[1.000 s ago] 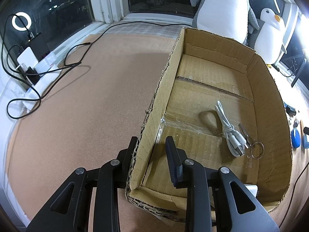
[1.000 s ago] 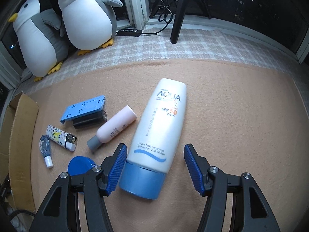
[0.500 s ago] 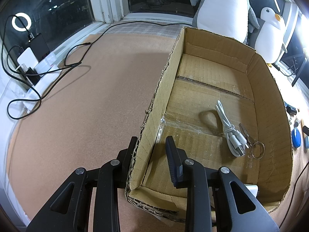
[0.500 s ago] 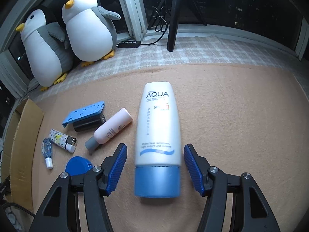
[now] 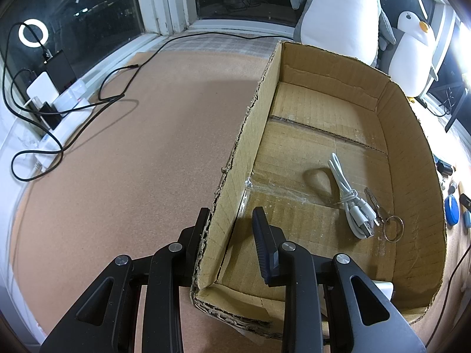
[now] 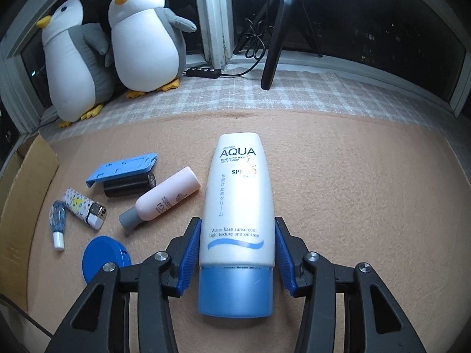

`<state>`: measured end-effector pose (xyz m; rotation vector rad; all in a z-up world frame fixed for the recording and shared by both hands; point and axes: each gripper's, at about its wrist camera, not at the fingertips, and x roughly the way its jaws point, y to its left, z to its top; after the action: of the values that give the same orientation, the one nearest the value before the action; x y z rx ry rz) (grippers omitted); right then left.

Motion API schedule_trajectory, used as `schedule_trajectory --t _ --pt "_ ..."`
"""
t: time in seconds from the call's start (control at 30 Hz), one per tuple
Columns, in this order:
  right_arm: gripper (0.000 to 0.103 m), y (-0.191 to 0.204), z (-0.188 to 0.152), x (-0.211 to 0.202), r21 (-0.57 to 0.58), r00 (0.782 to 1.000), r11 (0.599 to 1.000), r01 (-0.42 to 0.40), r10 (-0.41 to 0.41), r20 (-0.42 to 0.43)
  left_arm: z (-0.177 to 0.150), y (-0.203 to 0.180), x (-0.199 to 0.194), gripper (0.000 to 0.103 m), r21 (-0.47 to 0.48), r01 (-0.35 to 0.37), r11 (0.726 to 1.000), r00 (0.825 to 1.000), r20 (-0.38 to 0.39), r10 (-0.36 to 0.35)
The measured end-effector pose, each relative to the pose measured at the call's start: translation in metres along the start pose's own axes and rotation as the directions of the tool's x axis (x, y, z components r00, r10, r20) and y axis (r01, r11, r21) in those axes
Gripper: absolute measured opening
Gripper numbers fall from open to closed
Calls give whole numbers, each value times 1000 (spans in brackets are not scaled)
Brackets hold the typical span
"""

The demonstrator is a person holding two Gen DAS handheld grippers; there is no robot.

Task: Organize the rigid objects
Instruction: 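Close the right gripper on the AQUA sunscreen tube, then carry the sunscreen tube into the cardboard box and open the right gripper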

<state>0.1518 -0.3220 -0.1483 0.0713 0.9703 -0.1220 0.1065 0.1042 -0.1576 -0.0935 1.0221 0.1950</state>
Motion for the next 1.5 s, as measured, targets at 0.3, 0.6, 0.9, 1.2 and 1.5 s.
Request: schedule_trajectory --t 0.3,0.6,0.9,1.2,1.5 --pt "43 10 -3 -1 -72 999 997 42 -41 23 0 0 0 27 0 1 1000 1000 0 -1" --pt "43 -14 -3 -11 56 999 997 -48 47 9 0 0 0 27 0 0 1000 1000 -1 0" --pt "43 2 8 -49 39 991 992 -122 120 56 0 0 0 27 1 0 1000 1000 -1 0" --pt "43 82 29 -88 -86 954 955 -284 291 72 1 1 0 27 -2 3 1000 1000 0 -3" --pt "43 173 28 -99 -211 906 888 -409 422 19 1 1 0 27 -1 9 1000 1000 1 -9"
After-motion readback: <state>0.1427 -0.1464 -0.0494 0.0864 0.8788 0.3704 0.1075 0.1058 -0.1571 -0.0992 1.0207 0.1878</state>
